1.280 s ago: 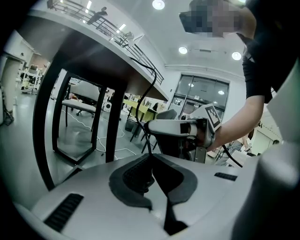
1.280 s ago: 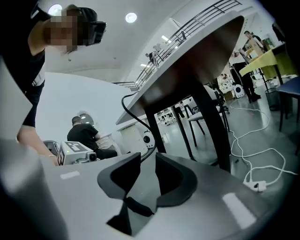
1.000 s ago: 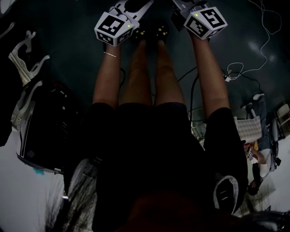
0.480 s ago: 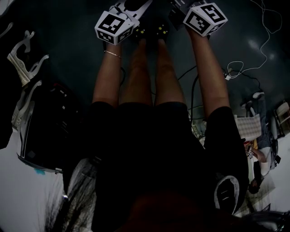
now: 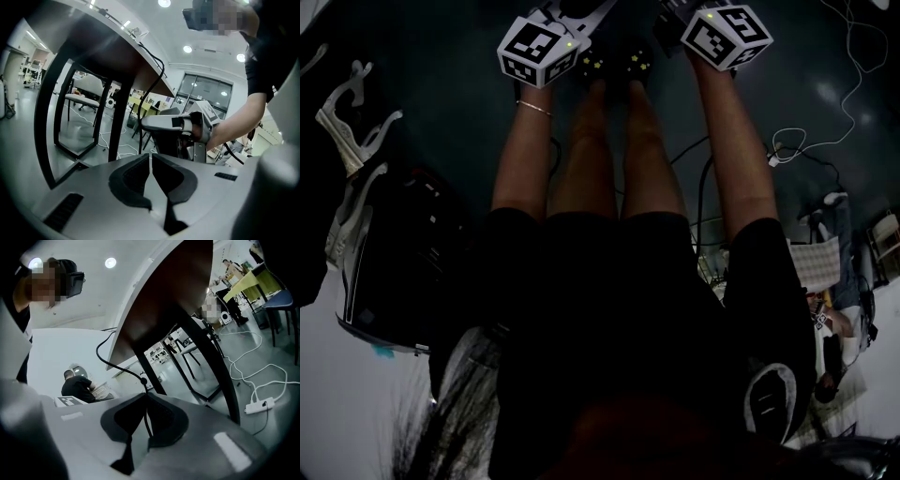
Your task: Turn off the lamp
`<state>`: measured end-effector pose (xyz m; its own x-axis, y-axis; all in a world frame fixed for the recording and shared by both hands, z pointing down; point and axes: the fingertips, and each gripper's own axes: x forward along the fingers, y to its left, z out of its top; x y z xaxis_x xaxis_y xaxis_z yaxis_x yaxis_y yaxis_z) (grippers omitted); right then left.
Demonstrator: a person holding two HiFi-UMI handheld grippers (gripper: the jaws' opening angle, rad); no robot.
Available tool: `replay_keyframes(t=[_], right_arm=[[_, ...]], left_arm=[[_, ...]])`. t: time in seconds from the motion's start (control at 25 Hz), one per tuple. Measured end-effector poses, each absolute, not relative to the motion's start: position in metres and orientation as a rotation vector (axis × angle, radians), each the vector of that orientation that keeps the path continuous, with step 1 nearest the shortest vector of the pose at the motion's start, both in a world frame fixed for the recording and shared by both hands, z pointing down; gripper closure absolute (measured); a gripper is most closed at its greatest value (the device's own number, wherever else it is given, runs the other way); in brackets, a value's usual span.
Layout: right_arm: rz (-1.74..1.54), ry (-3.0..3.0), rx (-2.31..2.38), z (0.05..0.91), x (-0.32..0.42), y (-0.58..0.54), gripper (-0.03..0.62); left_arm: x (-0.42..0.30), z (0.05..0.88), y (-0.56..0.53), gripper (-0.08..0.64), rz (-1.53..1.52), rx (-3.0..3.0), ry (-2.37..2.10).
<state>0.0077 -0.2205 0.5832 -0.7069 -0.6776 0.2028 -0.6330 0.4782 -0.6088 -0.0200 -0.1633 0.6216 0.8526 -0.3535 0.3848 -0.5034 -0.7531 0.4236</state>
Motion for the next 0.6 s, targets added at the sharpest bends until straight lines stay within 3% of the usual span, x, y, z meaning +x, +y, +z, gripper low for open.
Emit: replay_keyframes(t=[0.6], right_arm=[[-1.022, 2.666, -1.24, 0.6, 0.008, -0.238, 0.577]], left_arm=[[-0.022, 0.61, -0.183, 0.537, 0.38, 2.483, -0.69]])
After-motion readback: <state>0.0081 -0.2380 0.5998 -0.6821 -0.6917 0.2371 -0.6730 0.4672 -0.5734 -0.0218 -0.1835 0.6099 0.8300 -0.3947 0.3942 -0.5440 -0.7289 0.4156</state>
